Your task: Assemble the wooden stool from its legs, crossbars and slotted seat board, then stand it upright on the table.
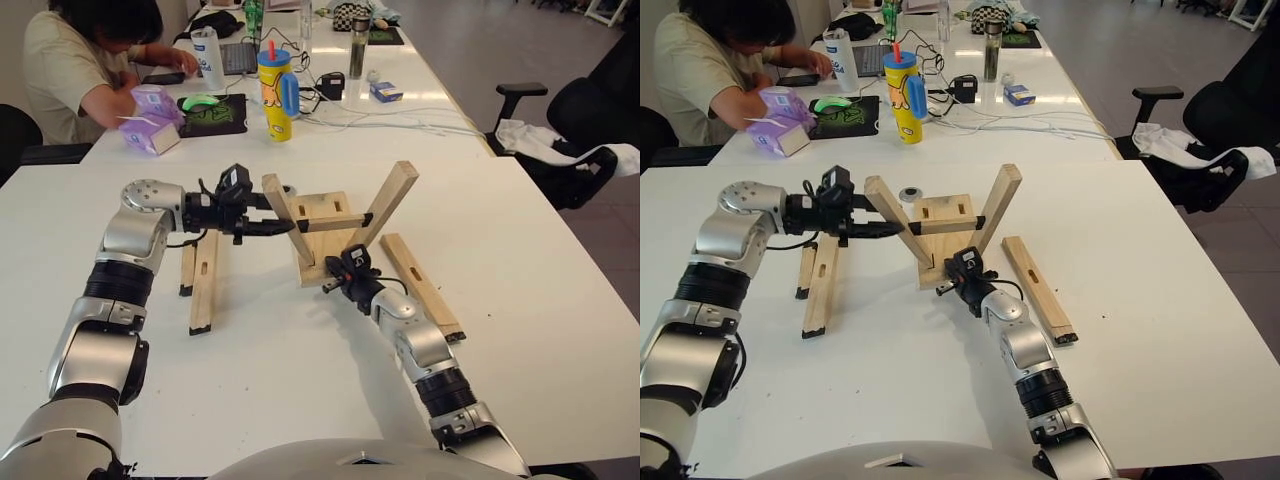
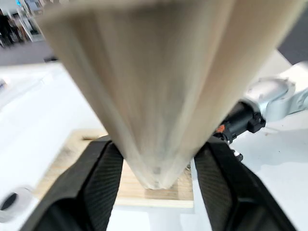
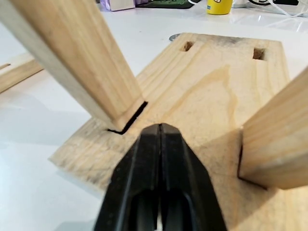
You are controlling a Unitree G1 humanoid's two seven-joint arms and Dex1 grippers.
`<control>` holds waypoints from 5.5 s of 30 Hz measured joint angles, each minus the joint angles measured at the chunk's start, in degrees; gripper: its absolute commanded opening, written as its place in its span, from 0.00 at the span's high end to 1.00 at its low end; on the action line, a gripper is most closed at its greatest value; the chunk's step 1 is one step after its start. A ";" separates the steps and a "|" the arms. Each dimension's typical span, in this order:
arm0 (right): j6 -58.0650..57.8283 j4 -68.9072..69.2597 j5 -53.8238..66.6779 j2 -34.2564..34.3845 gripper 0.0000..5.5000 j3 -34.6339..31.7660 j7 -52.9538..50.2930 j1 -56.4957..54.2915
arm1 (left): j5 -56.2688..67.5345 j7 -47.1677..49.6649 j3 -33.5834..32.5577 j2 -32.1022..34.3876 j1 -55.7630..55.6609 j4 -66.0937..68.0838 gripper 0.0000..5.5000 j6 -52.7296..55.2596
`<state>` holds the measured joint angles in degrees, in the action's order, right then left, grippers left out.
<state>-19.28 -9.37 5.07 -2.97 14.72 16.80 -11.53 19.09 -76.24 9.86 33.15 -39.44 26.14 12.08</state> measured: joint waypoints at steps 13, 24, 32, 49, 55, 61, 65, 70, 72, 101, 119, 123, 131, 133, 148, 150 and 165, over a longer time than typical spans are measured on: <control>0.57 -1.59 -0.23 -0.45 1.00 0.28 1.10 -1.63 | 33.50 20.47 -31.77 1.31 -11.99 -20.33 0.62 23.91; 2.34 -4.22 -0.28 0.34 1.00 1.30 0.91 -3.36 | 15.47 41.51 -8.47 -11.63 -0.30 -22.31 0.62 16.68; 2.82 -9.49 -0.27 1.45 1.00 0.92 0.26 -5.43 | 8.12 52.46 -13.53 -15.79 -5.28 -15.97 0.62 3.75; 4.11 -8.82 -0.10 1.32 1.00 -0.32 -0.01 -4.87 | 6.67 58.96 -2.16 -14.94 5.25 -26.49 0.62 3.66; 2.93 -10.50 -0.21 1.58 1.00 -0.10 0.76 -5.46 | -3.18 68.86 -4.37 -18.58 6.48 -21.94 0.62 -5.25; 6.71 -7.83 -0.63 1.74 1.00 0.51 1.65 -3.68 | -9.24 79.93 -15.12 -18.81 15.12 -36.86 0.62 -5.97; 5.34 -3.52 -1.64 1.79 1.00 1.61 1.71 -1.92 | -11.42 81.15 -16.68 -18.30 25.81 -46.46 0.62 1.26; -1.73 2.70 -1.46 2.73 1.00 2.59 2.17 -1.80 | -10.88 79.32 -13.68 -21.16 35.39 -46.16 0.62 10.23; -3.55 2.43 -1.20 4.45 1.00 2.60 1.95 -3.41 | -10.67 78.73 -12.44 -22.51 35.29 -46.16 0.62 12.05; -15.89 24.23 -0.47 1.90 1.00 -7.61 -11.45 -10.56 | -20.37 81.43 -8.06 -28.40 27.65 -41.40 0.62 15.51; 2.40 1.68 2.78 -6.77 1.00 -8.41 7.40 -15.75 | -18.95 67.56 -18.41 -13.69 33.63 -30.43 0.62 13.92; 2.82 6.64 4.90 -9.37 1.00 -1.68 20.09 -14.17 | -17.92 64.06 -20.41 -8.63 24.93 -20.45 0.62 10.55; -8.65 23.38 10.39 -13.37 1.00 6.85 28.95 -8.31 | -14.97 60.46 -26.93 0.15 15.11 -10.07 0.62 2.63; -7.96 20.55 6.04 -13.77 1.00 6.17 24.92 -9.93 | -13.29 59.71 -27.91 0.03 15.79 -10.32 0.62 1.22; -6.68 15.13 -7.00 -27.34 1.00 10.73 27.23 -6.09 | 5.12 7.56 -24.96 24.52 24.57 -11.82 0.62 14.62; -9.23 17.90 -7.45 -29.46 1.00 13.27 30.39 -6.64 | 5.68 -1.81 -21.95 29.01 32.28 -16.31 0.62 16.69; -22.31 29.91 4.86 -30.85 1.00 17.93 39.58 -2.86 | 2.59 9.23 -5.83 22.98 46.14 -43.97 0.62 26.03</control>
<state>-41.58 20.54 9.93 -33.82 32.65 56.37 -14.39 21.68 -67.01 4.03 56.13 6.70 -17.83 38.11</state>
